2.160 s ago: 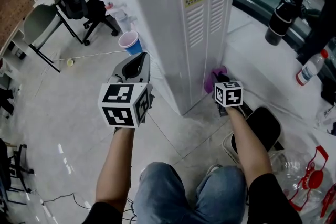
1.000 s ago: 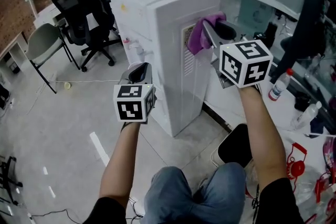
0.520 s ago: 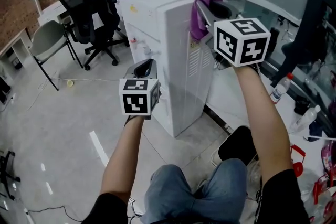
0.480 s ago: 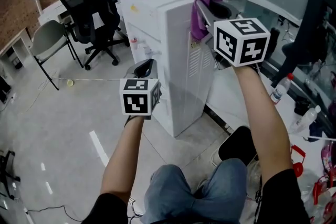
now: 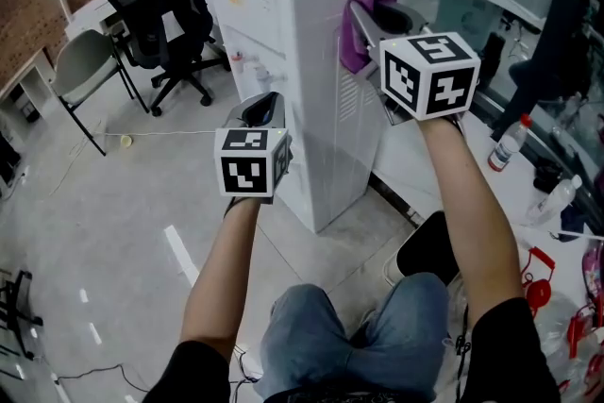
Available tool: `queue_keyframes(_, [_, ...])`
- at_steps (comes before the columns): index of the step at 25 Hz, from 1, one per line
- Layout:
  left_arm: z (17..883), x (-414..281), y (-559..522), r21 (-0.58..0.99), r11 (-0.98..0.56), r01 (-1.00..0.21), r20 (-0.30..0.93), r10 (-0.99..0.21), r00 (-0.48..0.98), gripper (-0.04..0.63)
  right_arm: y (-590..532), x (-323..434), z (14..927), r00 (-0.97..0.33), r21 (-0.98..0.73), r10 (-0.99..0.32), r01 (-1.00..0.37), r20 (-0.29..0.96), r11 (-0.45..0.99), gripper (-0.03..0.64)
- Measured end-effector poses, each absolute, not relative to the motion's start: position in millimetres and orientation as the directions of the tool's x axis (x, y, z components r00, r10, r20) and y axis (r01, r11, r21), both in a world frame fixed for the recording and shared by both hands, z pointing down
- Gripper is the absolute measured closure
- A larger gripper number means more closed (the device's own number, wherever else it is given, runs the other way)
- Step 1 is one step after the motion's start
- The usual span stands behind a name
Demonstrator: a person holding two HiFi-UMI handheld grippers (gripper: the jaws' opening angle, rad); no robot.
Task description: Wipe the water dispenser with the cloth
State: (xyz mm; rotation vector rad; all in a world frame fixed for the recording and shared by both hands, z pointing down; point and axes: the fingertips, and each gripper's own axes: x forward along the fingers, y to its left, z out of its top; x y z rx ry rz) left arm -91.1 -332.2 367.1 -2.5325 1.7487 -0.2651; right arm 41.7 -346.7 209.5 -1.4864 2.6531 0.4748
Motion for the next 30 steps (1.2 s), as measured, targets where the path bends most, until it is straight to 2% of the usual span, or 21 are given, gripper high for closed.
queue_keyframes(30, [467.7, -81.7, -310.8, -0.132, -0.381, -0.915, 0.245, -0.907, 0.343, 0.569, -357.8, 51.5, 396.4, -0.531, 0.108, -0.847, -0.842, 0.002, 0.528, 0.584])
